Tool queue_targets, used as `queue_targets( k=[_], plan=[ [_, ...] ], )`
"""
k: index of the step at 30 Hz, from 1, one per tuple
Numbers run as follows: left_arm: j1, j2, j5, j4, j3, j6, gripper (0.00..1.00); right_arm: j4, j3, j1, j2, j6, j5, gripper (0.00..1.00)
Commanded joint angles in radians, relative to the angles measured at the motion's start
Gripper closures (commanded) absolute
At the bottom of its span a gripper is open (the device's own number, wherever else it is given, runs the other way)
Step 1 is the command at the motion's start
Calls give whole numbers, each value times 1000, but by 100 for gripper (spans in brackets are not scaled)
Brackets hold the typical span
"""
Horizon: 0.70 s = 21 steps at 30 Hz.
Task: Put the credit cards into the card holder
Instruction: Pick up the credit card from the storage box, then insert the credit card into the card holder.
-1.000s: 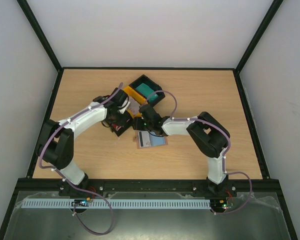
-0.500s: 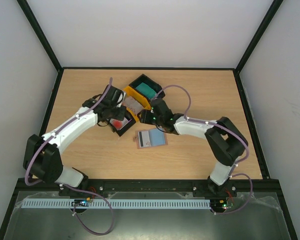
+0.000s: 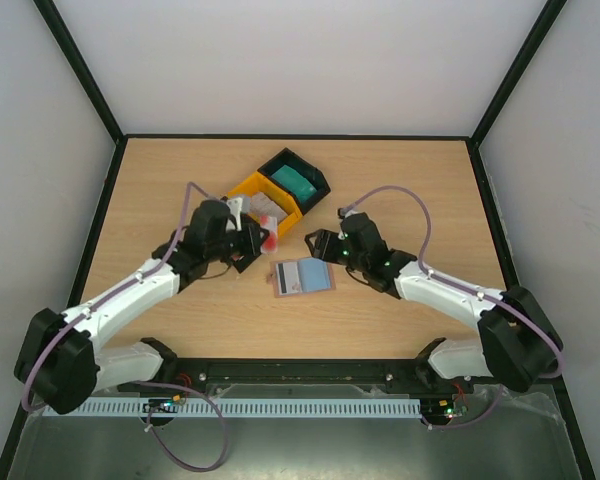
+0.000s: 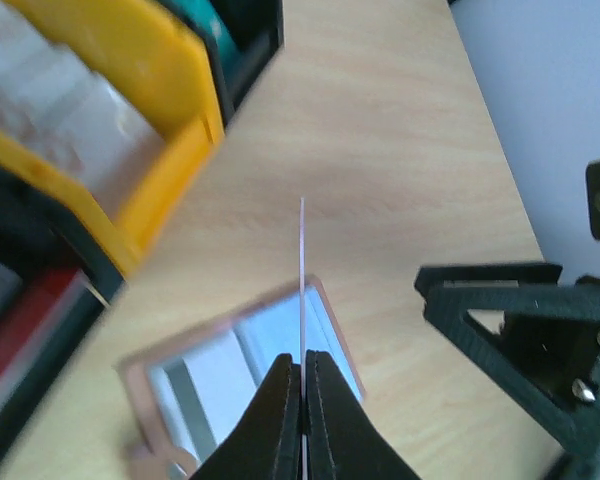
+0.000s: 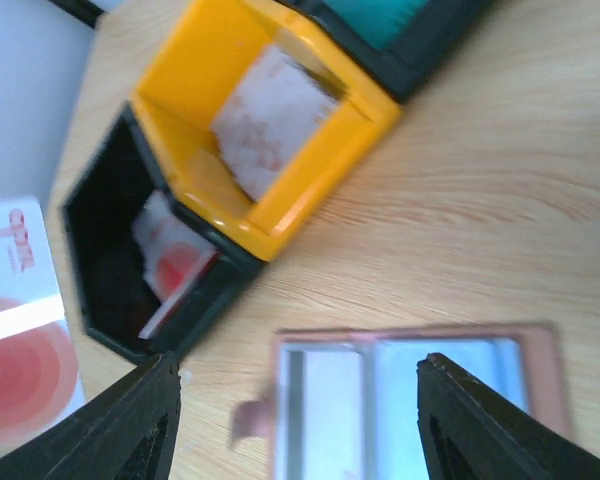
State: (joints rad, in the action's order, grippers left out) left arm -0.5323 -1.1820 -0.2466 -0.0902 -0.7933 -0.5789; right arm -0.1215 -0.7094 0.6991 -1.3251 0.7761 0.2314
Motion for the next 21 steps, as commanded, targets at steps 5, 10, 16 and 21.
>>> queue_targets(
  k=[5, 10, 16, 21],
  plan=[
    [-195, -56, 160, 236, 146, -347, 98, 247, 71, 4, 39, -48, -182, 37],
    [-213, -108, 174, 434, 272, -475, 98, 276, 91, 45, 7, -43, -242, 37],
    [-236, -224, 143, 571, 320, -558, 98, 309, 55, 65, -95, -108, -272, 38],
    [-253, -304, 137, 677, 330, -600, 97, 279, 61, 69, -137, -124, -259, 40]
  ],
)
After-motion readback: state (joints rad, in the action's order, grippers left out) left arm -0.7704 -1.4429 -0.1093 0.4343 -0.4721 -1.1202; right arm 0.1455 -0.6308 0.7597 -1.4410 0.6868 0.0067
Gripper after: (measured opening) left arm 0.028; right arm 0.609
